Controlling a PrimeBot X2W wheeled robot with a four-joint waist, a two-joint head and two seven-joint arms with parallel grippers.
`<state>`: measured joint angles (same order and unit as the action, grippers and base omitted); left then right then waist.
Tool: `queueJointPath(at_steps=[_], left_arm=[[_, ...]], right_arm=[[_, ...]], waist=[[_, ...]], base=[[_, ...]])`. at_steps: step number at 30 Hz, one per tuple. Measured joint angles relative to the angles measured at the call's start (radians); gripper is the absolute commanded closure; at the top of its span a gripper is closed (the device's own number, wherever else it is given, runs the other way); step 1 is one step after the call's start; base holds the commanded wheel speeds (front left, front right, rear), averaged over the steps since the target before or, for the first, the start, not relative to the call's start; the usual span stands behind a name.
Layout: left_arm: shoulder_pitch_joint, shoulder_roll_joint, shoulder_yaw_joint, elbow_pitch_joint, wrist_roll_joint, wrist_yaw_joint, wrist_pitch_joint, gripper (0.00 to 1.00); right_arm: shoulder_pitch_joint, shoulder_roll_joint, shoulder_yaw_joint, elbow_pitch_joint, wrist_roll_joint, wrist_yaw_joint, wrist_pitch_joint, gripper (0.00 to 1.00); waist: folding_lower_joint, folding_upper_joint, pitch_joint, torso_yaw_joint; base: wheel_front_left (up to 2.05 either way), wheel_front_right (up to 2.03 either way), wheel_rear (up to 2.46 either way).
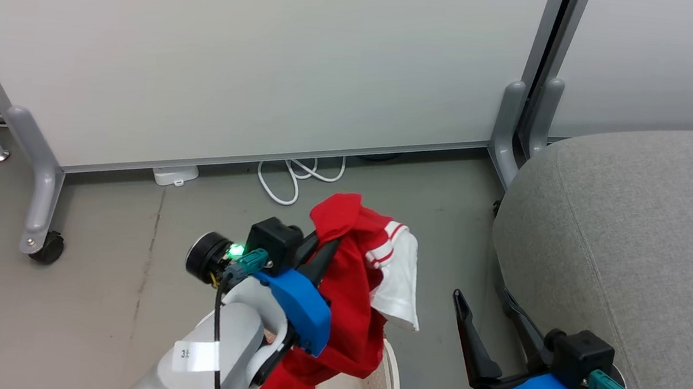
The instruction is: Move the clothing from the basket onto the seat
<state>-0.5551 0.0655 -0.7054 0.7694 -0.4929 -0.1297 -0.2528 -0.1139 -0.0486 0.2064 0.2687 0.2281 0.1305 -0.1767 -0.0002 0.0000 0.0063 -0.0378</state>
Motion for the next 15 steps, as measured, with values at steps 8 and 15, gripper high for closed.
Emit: queueJointPath(at_steps=[8,15], left_arm=[[-0.096,0.0,-0.127,-0.074,-0.044,0.0,0.031,1.0],[-0.152,-0.002,-0.203,-0.1,-0.08,0.0,0.041,1.0]], right_arm=[[0.018,0.0,0.012,-0.021,0.0,0.0,0.017,0.0],[0.032,0.0,0.019,-0.032,-0.002,0.0,0.027,0.0]], waist=[[0.0001,0.0,-0.024,0.024],[0.0001,0.0,-0.035,0.029]], base=[[0.0,0.0,0.0],[0.0,0.0,0.0]])
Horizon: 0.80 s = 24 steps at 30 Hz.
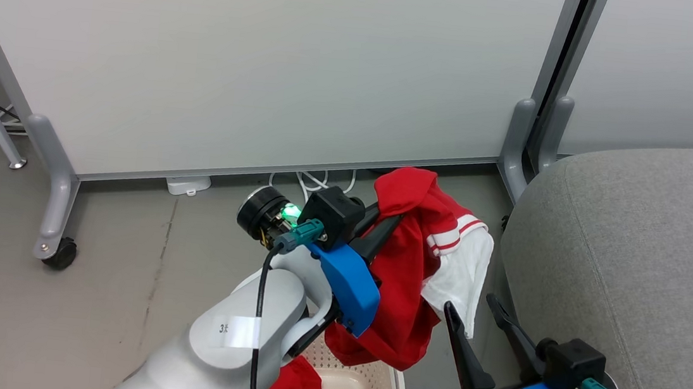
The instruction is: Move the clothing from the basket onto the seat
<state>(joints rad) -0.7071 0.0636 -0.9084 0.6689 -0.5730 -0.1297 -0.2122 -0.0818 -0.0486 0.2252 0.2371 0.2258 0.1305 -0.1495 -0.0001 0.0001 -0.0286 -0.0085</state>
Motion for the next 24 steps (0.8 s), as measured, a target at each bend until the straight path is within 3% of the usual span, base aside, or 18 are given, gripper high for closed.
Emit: queueJointPath(at_steps=[15,24], left_arm=[[-0.011,0.004,-0.041,0.035,-0.064,0.0,-0.011,1.0],[-0.011,0.001,-0.068,0.045,-0.086,0.0,-0.02,1.0]], right_arm=[[-0.003,0.0,0.027,-0.028,0.009,0.0,0.018,0.0],[-0.089,0.0,0.046,-0.02,0.024,0.0,0.043,0.0]], waist=[[0.0001,0.0,0.008,-0.021],[0.0002,0.0,0.016,-0.024]], base=[[0.0,0.0,0.0],[0.0,0.0,0.0]])
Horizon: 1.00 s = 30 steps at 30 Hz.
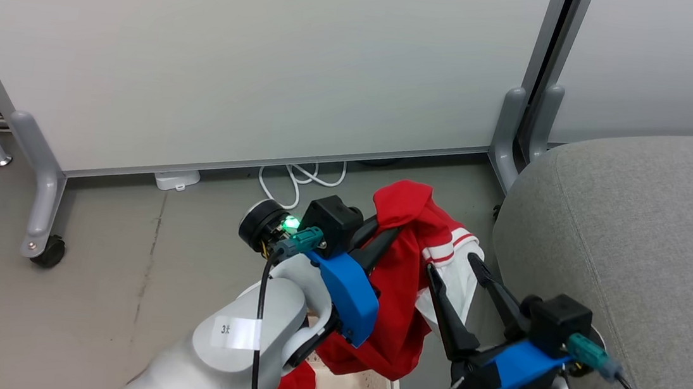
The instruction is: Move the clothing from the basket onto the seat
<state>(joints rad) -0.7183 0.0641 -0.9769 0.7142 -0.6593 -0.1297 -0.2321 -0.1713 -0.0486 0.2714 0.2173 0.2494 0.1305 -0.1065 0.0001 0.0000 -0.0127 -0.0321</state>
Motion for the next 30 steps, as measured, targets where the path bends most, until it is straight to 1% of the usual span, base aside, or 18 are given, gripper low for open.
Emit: queueJointPath(at_steps=[4,10,19,20,21,30], left_arm=[[-0.001,-0.003,-0.013,-0.001,-0.01,0.0,-0.004,1.0],[-0.007,-0.007,-0.037,-0.003,-0.029,0.0,-0.007,1.0],[-0.02,-0.009,-0.07,-0.016,-0.056,0.0,-0.012,1.0],[-0.021,-0.009,-0.073,-0.019,-0.06,0.0,-0.012,1.0],[-0.021,-0.009,-0.076,-0.02,-0.063,0.0,-0.012,1.0],[-0.024,-0.006,-0.099,-0.024,-0.089,0.0,-0.017,1.0]], right_arm=[[-0.052,0.0,0.007,0.053,-0.001,0.0,0.026,0.0],[-0.109,0.0,-0.018,0.16,-0.049,0.0,0.053,0.0],[-0.159,0.0,0.015,0.286,-0.026,0.0,0.04,0.0],[-0.162,0.0,0.017,0.295,-0.018,0.0,0.032,0.73],[-0.166,0.0,0.02,0.304,-0.016,0.0,0.026,1.0],[-0.184,0.0,0.061,0.349,0.039,0.0,-0.01,1.0]], waist=[[0.0,0.0,0.007,0.0],[0.0,0.0,0.011,0.005],[0.0,0.0,0.005,0.008],[0.0,0.0,0.004,0.008],[0.0,0.0,0.002,0.008],[0.0,0.0,-0.006,0.008]], base=[[0.0,0.0,0.0],[0.0,0.0,0.0],[0.0,0.0,0.0],[0.0,0.0,0.0],[0.0,0.0,0.0],[0.0,0.0,0.0]])
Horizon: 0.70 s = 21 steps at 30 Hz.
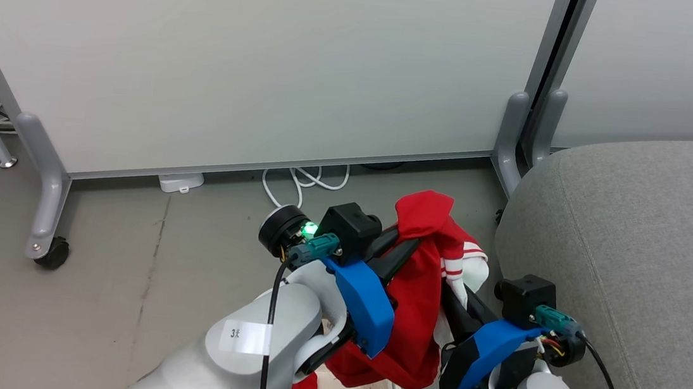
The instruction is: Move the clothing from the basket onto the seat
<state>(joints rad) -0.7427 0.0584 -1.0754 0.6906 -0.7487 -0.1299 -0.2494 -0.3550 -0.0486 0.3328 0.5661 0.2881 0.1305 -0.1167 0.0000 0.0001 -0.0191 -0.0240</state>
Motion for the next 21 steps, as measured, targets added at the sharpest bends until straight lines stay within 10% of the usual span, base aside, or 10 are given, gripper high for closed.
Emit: queueJointPath(at_steps=[7,8,9,10,21], left_arm=[[-0.003,0.004,-0.002,0.007,-0.01,0.0,-0.003,0.92],[-0.003,0.004,-0.002,0.007,-0.012,0.0,-0.003,0.68],[-0.003,0.004,-0.002,0.007,-0.014,0.0,-0.003,0.08],[-0.003,0.004,-0.002,0.008,-0.015,0.0,-0.004,0.0],[-0.003,0.003,-0.011,0.015,-0.037,0.0,-0.008,0.0]], right_arm=[[-0.009,0.0,0.015,0.011,0.014,0.0,-0.014,1.0],[-0.009,0.0,0.016,0.012,0.016,0.0,-0.017,1.0],[-0.01,0.0,0.016,0.013,0.016,0.0,-0.017,1.0],[-0.011,0.0,0.017,0.015,0.016,0.0,-0.018,1.0],[-0.02,0.0,0.02,0.028,0.02,0.0,-0.03,1.0]], waist=[[0.0,0.0,-0.001,-0.008],[0.0,0.0,-0.001,-0.009],[0.0,0.0,-0.001,-0.01],[0.0,0.0,-0.001,-0.01],[0.0,0.0,-0.001,-0.013]], base=[[0.0,0.0,0.0],[0.0,0.0,0.0],[0.0,0.0,0.0],[0.0,0.0,0.0],[0.0,0.0,0.0]])
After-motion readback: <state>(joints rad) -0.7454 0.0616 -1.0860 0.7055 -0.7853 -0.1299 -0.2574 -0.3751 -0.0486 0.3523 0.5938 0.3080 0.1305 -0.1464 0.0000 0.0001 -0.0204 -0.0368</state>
